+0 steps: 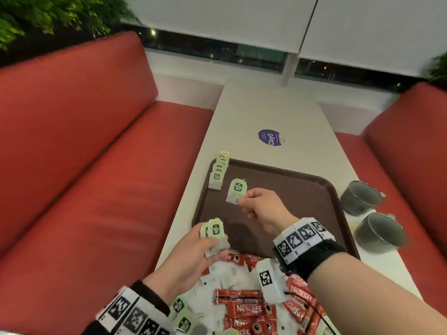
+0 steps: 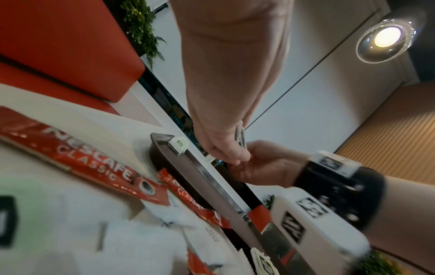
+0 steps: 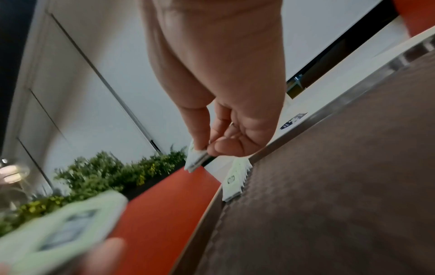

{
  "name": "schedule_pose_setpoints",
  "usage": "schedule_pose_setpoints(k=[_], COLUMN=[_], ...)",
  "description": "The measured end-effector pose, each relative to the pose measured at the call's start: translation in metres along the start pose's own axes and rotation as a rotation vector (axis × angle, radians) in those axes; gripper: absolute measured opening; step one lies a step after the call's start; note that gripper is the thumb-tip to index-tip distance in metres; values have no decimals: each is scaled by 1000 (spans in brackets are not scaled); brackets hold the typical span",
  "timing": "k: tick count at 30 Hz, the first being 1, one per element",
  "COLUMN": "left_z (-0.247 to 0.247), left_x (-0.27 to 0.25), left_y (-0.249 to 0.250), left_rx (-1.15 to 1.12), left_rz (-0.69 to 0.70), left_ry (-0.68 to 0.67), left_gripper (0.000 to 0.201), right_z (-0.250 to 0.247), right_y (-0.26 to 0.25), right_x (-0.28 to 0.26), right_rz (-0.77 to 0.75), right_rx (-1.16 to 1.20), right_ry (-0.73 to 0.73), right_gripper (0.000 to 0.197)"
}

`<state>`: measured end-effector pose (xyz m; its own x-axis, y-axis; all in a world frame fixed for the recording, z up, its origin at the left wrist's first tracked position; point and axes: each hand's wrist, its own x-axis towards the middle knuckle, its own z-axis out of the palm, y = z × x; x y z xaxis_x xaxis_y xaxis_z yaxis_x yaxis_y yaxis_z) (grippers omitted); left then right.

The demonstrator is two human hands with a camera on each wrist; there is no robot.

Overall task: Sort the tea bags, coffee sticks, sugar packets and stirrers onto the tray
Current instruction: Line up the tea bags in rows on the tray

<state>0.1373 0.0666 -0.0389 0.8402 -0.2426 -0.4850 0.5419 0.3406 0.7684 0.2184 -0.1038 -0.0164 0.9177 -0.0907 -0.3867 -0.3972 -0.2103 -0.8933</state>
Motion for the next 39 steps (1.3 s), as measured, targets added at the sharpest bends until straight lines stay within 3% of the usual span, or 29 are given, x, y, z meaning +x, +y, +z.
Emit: schedule_pose_setpoints(k=[7,16,24,34,37,39], left_z=[-25,-48,-56,-51,-48,-47], left_x=[-9,-12,-3,7,9,10], left_y=[4,11,11,14,17,19], left_rx=[-36,-43,-18,-24,-21,-17], left_rz=[44,77,77,97,115,124], left_ry=[34,61,81,91,97,115], left_gripper=[28,25,27,28,27,25], right_z=[48,73,74,64,58,54], right_y=[-8,-6,-9,-8,-13,-17], right_x=[81,128,142,138,118,95], right_rz=[80,186,283,238,145,86], right_rx=[-324,-525,-481,-420,-347,-228], right_ry=[-2,-34,-4,21,48,-26], right_gripper=[19,16,17,18,8,6])
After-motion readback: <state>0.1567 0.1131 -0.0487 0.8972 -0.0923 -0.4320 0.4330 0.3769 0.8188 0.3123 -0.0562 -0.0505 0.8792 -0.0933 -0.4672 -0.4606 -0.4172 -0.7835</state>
